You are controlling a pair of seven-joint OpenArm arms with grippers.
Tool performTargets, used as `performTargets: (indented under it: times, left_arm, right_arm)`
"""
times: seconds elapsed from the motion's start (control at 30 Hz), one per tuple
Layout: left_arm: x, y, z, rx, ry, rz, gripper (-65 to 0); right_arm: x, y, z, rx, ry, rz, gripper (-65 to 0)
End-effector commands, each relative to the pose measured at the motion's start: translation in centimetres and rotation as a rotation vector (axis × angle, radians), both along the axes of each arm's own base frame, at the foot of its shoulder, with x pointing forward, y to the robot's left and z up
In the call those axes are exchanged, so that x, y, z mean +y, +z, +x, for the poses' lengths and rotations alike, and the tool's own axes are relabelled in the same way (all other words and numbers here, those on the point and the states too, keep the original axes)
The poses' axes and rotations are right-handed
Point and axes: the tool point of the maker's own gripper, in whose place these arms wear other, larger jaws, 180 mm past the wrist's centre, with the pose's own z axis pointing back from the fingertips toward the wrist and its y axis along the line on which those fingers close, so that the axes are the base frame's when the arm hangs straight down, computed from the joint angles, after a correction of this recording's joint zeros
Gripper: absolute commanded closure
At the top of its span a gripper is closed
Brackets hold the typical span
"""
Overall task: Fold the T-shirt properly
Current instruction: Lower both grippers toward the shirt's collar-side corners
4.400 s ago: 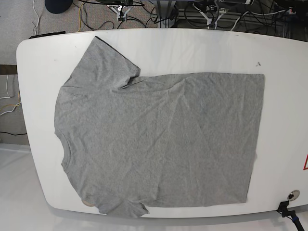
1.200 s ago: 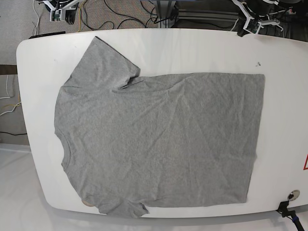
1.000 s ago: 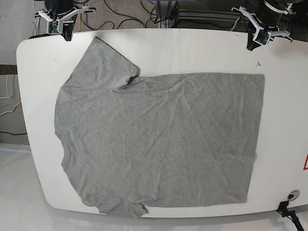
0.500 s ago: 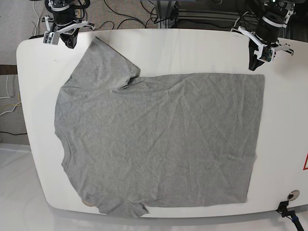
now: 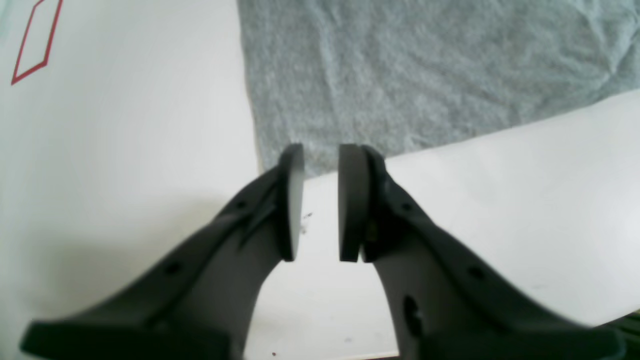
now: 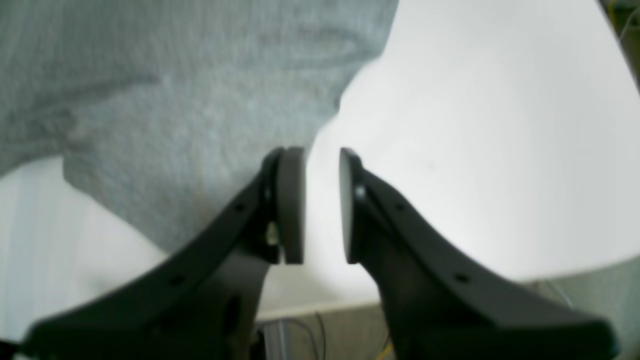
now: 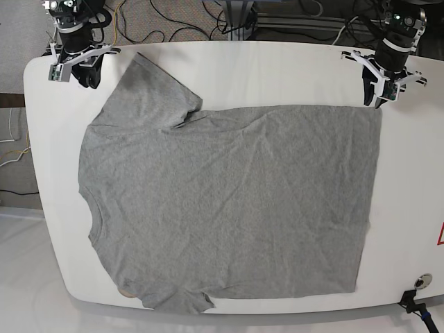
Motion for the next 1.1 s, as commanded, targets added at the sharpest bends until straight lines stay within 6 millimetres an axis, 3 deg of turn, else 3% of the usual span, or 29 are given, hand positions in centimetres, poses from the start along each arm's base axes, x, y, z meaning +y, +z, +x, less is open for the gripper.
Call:
performTargets:
  times: [0.0,0.27,0.5,0.7,1.07]
  left_arm:
    - [0.4,0.0,-0.1,0.002,0.008,0.006,-15.3]
    - [1.9,-1.5,-0.7,0.055,0.067,0.004,-19.2]
    - [2.9,-1.6,-1.0,0.089,0.100,0.004,-25.7]
    - [2.7,-1.7,-0.8,0.091,0.089,0.004,-24.8]
    - [2.7,-1.8,-0.8,0.095,0.084,0.004,-24.9]
  right_arm:
    - [-0.6,1.5,1.3,-0.056,0.012,-0.024,-14.6]
    - [-0.5,2.7,3.9,-0.120,0.043,-0.032,-16.1]
    - [0.0,2.2,3.9,-0.101,0.055,-0.025,-15.7]
    - [-0.1,2.4,4.2,-0.117,0.038,-0.015,-15.6]
    - [-0.7,-1.0,3.3,-0.071,-0.038,0.107,-15.2]
